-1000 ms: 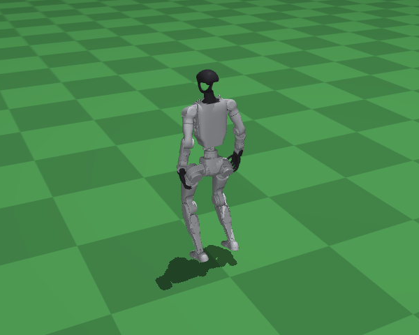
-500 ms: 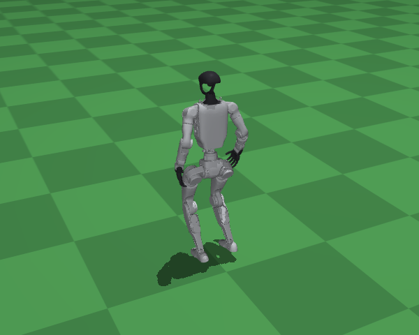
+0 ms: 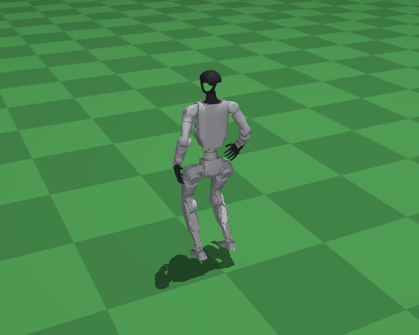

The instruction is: Run

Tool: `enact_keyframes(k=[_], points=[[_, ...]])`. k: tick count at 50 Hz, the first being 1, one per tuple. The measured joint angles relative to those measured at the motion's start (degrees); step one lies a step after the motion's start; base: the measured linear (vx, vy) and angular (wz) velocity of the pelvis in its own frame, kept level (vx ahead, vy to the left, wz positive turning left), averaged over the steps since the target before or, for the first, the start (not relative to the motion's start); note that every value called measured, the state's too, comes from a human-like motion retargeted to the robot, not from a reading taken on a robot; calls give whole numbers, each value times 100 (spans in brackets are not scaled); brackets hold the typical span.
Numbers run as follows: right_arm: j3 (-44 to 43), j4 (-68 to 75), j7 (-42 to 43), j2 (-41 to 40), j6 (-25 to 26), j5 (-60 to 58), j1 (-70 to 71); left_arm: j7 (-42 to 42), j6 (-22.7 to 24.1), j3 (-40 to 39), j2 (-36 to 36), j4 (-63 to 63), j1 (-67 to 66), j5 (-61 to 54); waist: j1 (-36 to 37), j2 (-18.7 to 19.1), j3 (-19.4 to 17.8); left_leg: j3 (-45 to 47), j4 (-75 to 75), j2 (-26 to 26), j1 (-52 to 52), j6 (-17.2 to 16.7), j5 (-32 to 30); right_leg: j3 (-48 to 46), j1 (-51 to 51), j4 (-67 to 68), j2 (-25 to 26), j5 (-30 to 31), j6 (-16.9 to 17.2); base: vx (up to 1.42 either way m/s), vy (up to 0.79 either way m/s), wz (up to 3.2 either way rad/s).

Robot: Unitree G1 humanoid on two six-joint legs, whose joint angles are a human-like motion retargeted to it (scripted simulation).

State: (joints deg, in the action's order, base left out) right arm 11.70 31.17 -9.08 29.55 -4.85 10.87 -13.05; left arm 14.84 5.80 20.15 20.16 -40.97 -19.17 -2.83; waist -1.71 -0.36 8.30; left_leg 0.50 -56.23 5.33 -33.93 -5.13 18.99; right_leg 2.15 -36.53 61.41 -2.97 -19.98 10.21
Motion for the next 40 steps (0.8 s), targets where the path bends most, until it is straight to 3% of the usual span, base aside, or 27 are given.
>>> enact_keyframes(k=[5,7,10,12,13,15,18,21,23,26,28,30,33,35,37,40], points=[[-186,-537,140,221,-176,107,-13,-313,60,-112,136,73,88,-5,63,80,-79,-225,-517,165,-164,113,430,218,-22,162,332,-284,-45,-3,0,-8],[-210,-649,229,240,-237,58,16,-515,99,-189,121,102,77,-27,118,81,-156,-345,-1040,257,-304,248,1017,350,-72,539,517,-903,-217,-8,0,-23],[-177,-587,464,271,-274,-220,267,-941,181,-295,95,68,221,-4,258,104,-474,-373,-2085,238,-490,691,2622,359,-139,1371,714,-2677,-758,-8,0,-27],[-27,-34,647,100,-259,-549,675,-1186,219,-345,-87,-202,482,107,404,207,-712,-248,-2410,-79,-605,850,3099,269,-212,1434,905,-3002,-978,-9,0,-49],[51,240,640,18,-243,-585,763,-1172,226,-340,-166,-285,511,109,416,214,-778,-219,-2366,-105,-458,811,3096,262,-77,1408,895,-3002,-1010,1,0,-19],[148,705,393,-112,-149,-582,734,-914,209,-277,-211,-299,460,64,376,119,-820,-233,-1743,24,20,559,2393,262,383,1003,692,-2474,-880,8,1,11],[248,1200,-81,-279,60,-488,452,-354,118,-206,-166,-174,217,-25,303,26,-451,-270,-530,115,300,153,903,301,560,60,448,-788,-352,2,1,3],[242,1501,-310,-308,167,-367,224,-45,64,-164,-22,-47,63,-135,202,37,-210,-309,-34,226,294,-36,197,333,347,-152,299,-96,-43,0,0,0],[141,1566,-302,-297,143,-248,92,-32,65,-133,60,19,27,-186,121,100,-156,-344,-39,263,286,-26,219,408,223,-95,322,-169,-40,-3,2,-1],[-32,1541,-186,-291,75,-94,-97,-183,128,-135,149,100,-33,-169,-42,197,-168,-403,-499,312,213,86,773,701,30,318,536,-733,-185,-10,4,-8],[-116,1515,-30,-271,2,-83,-162,-396,201,-145,205,160,-35,-96,-125,245,-218,-462,-1037,359,164,275,1664,933,-90,829,762,-1633,-389,-11,2,-14],[-123,1544,334,-243,-115,-253,-102,-767,315,-154,270,151,105,128,-180,284,-410,-417,-1720,327,104,620,3045,990,-228,1555,931,-2941,-674,-16,0,-5],[-68,1632,991,-407,-307,-568,173,-1346,474,-160,154,-47,509,411,-398,134,-198,-131,-1455,427,-565,867,3101,988,-1045,1789,666,-3002,-711,-22,-2,31],[-32,1385,1017,-411,-353,-502,205,-1235,514,-186,179,79,515,297,-425,169,-539,-193,-1407,398,69,742,3101,874,-436,1790,684,-2984,-689,3,-2,-21],[-102,843,878,-252,-359,-325,132,-914,502,-231,314,372,380,139,-313,352,-553,-264,-896,131,443,452,2389,860,1,1063,949,-1987,-433,1,-3,-48],[-212,-44,729,79,-449,-40,-1,-580,528,-293,501,746,102,11,-236,428,-311,-233,-535,58,268,150,1254,682,-32,527,817,-891,-83,-10,-3,-11]])
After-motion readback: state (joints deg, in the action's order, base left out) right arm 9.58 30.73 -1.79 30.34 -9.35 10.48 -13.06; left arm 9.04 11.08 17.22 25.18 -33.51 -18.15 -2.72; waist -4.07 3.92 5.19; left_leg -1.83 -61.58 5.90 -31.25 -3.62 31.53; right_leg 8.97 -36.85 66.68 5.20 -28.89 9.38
